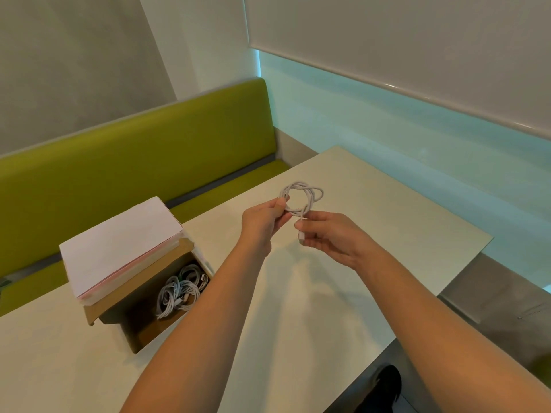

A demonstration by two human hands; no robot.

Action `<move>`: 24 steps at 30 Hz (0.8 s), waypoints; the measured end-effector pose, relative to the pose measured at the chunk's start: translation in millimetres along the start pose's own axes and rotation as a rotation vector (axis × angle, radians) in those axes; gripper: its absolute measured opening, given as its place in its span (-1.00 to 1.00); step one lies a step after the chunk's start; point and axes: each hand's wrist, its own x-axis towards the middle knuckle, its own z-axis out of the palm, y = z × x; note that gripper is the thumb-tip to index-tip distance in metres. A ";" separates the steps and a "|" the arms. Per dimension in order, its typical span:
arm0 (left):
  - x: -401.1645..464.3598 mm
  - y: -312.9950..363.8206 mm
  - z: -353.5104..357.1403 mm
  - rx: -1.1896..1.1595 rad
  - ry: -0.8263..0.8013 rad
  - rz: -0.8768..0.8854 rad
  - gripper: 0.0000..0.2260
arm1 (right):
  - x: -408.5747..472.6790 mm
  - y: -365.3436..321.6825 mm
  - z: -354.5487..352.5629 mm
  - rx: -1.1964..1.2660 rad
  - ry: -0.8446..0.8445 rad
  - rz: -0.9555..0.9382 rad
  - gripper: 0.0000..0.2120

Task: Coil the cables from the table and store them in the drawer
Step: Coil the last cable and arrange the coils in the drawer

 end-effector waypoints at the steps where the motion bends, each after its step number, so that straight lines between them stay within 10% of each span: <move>1: 1.6 0.8 -1.1 -0.018 0.015 -0.002 -0.85 | -0.8 1.1 -0.3 -0.059 0.004 -0.008 -0.63; 9: 5.4 -2.9 -9.6 -0.040 0.095 -0.032 -0.84 | -7.8 15.5 -13.1 -0.288 -0.074 0.005 -0.61; 18: -10.6 -20.5 -11.3 0.172 -0.208 0.050 -0.78 | 2.9 17.1 -9.4 -0.138 0.173 0.052 -0.84; 24: -16.0 -20.0 -11.0 0.399 -0.295 0.031 -0.84 | 5.9 10.3 -7.5 -0.494 0.410 -0.190 -0.74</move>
